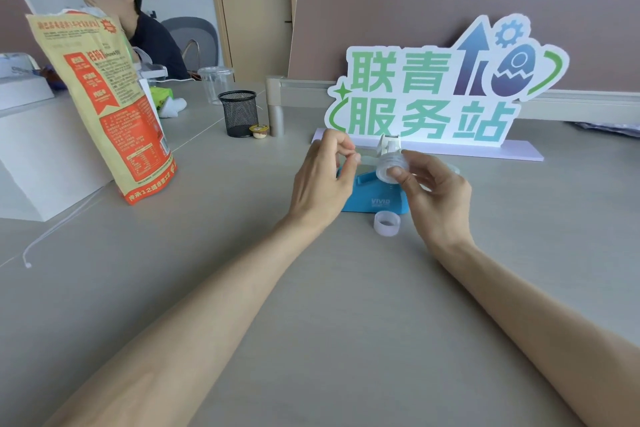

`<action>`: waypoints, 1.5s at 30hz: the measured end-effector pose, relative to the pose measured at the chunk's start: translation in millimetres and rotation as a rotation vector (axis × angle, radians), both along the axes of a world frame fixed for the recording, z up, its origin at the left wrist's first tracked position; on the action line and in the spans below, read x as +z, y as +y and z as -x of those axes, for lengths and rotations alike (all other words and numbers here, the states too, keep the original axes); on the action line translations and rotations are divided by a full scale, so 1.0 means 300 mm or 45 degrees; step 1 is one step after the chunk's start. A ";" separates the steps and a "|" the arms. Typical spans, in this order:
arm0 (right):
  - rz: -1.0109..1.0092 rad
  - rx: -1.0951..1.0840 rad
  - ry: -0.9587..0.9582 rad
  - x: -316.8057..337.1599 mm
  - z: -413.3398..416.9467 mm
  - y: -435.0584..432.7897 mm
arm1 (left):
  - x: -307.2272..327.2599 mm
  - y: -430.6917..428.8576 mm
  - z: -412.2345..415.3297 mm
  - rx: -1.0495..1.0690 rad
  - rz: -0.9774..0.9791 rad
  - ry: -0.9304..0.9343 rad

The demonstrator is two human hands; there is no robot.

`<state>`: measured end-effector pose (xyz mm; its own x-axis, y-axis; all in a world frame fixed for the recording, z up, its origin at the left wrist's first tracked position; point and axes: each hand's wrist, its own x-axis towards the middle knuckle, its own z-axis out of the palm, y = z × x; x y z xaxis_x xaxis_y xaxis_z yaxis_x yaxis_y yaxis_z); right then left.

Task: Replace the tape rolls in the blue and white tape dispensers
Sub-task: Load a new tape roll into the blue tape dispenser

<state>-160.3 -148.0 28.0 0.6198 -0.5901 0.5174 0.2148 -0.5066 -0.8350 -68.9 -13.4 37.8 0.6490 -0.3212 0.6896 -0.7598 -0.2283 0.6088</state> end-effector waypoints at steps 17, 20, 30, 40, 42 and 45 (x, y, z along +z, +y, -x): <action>-0.042 0.090 -0.041 -0.003 -0.057 -0.038 | -0.066 -0.052 -0.032 0.170 -0.019 -0.192; -0.050 0.090 -0.033 -0.006 -0.060 -0.046 | -0.065 -0.051 -0.026 0.174 -0.052 -0.199; -0.127 0.173 0.022 -0.020 -0.077 -0.078 | -0.058 -0.043 -0.015 0.154 -0.065 -0.164; -0.070 0.215 0.140 -0.016 -0.075 -0.063 | -0.059 -0.041 -0.024 0.149 -0.077 -0.108; -0.077 0.202 0.135 -0.013 -0.073 -0.061 | -0.061 -0.040 -0.024 0.148 -0.087 -0.101; -0.105 0.160 0.120 -0.011 -0.071 -0.059 | -0.066 -0.043 -0.021 0.138 -0.103 -0.085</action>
